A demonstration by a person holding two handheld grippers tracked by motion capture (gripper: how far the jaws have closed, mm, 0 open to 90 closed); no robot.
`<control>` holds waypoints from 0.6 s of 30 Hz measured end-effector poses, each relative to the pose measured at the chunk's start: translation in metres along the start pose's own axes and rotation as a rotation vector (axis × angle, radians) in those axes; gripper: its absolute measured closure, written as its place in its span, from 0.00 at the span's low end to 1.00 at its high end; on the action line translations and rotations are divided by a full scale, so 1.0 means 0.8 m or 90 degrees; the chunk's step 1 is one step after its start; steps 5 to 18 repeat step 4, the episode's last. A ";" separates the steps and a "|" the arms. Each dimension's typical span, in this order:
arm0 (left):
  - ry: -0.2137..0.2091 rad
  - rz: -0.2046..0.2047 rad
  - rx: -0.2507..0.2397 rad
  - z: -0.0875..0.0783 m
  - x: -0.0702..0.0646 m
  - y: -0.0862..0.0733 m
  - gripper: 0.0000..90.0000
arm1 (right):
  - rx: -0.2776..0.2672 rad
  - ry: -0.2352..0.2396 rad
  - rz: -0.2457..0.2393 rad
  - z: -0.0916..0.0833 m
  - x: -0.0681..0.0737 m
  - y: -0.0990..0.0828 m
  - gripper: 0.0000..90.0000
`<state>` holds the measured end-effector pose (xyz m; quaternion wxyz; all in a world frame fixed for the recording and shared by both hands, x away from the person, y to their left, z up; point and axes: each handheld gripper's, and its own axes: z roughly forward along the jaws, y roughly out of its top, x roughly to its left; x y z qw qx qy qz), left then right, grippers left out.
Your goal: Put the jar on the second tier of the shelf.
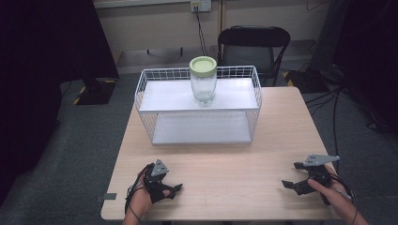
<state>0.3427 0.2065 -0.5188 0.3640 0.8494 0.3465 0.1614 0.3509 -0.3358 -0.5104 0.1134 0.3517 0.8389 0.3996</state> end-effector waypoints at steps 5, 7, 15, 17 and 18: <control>0.000 0.000 0.000 0.000 0.000 0.000 0.00 | 0.033 -0.022 -0.026 -0.003 0.001 -0.003 0.01; 0.000 0.000 0.000 0.000 0.000 0.000 0.00 | 0.033 -0.022 -0.026 -0.003 0.001 -0.003 0.01; 0.000 0.000 0.000 0.000 0.000 0.000 0.00 | 0.033 -0.022 -0.026 -0.003 0.001 -0.003 0.01; 0.000 0.000 0.000 0.000 0.000 0.000 0.00 | 0.033 -0.022 -0.026 -0.003 0.001 -0.003 0.01; 0.000 0.000 0.000 0.000 0.000 0.000 0.00 | 0.033 -0.022 -0.026 -0.003 0.001 -0.003 0.01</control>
